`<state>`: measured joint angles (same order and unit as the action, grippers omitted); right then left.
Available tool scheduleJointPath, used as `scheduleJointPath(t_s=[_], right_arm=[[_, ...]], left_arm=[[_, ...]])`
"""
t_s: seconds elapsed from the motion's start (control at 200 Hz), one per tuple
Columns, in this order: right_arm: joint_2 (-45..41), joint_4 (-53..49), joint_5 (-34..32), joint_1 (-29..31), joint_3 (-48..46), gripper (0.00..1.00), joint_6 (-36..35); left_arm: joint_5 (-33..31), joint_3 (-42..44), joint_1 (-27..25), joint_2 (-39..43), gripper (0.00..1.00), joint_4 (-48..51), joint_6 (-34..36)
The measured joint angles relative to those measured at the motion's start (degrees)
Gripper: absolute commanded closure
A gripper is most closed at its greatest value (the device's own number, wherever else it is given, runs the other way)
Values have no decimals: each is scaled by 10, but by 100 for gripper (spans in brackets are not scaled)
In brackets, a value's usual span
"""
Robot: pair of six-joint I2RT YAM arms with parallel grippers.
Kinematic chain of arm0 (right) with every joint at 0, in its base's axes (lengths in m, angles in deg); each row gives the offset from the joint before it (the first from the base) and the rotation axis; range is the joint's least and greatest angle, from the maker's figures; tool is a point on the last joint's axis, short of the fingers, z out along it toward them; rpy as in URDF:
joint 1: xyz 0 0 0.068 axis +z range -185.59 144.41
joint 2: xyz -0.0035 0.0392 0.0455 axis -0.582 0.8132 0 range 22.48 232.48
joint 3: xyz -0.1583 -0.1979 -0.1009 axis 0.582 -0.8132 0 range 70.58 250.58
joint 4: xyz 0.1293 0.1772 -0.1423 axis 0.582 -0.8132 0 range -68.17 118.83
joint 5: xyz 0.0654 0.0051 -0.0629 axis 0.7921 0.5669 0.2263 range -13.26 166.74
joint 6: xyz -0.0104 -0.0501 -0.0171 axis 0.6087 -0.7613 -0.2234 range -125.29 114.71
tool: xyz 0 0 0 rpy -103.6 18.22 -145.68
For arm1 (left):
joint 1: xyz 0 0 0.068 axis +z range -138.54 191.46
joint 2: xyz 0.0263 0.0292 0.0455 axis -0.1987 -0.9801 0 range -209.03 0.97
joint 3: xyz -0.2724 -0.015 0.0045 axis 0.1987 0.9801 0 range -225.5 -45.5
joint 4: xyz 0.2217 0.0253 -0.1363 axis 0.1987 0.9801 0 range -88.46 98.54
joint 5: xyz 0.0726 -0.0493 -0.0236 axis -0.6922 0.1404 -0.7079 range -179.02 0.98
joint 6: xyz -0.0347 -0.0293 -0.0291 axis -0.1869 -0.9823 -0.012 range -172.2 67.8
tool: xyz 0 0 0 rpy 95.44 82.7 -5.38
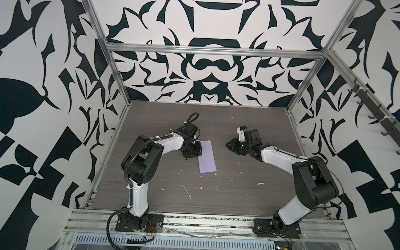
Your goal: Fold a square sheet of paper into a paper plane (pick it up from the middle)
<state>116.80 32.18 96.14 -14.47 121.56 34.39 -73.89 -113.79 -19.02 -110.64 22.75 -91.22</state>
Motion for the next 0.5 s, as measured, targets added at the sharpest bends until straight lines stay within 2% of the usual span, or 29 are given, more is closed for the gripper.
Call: scheduleJointPath(t_s=[0.5], right_arm=[[41, -6, 3, 1, 0, 75, -6]], left_arm=[[16, -17, 0, -15, 68, -4, 35]])
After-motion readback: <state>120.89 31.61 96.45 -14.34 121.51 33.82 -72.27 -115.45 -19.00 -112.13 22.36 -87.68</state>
